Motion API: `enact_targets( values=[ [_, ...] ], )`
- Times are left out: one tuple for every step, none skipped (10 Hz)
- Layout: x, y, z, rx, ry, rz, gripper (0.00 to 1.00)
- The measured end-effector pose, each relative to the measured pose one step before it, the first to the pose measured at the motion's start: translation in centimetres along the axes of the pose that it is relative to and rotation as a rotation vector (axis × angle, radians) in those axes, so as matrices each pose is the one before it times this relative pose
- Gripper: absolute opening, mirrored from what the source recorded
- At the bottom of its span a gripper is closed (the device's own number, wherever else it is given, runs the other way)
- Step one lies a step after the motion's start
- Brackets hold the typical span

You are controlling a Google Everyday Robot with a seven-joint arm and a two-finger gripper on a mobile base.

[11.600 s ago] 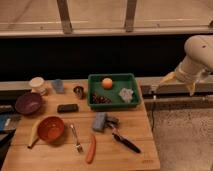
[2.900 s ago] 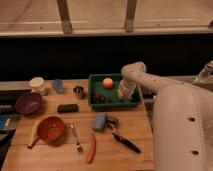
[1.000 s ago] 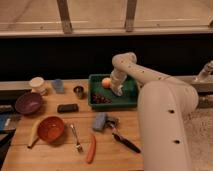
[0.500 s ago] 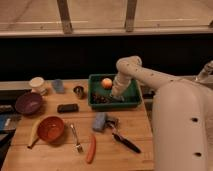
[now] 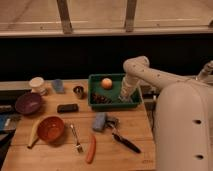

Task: Wipe tray with towel

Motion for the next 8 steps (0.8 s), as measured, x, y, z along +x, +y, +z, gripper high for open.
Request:
enact_targets(
  values=[
    [-1.754, -0.399, 0.915, 0.00933, 0.01285, 0.00378, 0.02],
    [-1.188, 0.026, 0.634, 0.00206, 0.00841, -0.00097, 0.02],
    [-1.333, -0.076, 0.526, -0.00323, 0.00223, -0.00127, 0.02],
    [-0.723, 0.283, 0.078, -0.00968, -0.00276, -0.01085, 0.02],
    [-0.229, 0.580, -0.229, -0.01389, -0.00803, -0.01375, 0.02],
    [-0.146, 0.766, -0.594, -0.01293, -0.01792, -0.01557, 0.02],
    [0.510, 1.513, -0.701, -0.01953, -0.01445, -0.02508, 0.02],
    [0.611, 1.508, -0.616, -0.02288, -0.01541, -0.01999, 0.02]
  ],
)
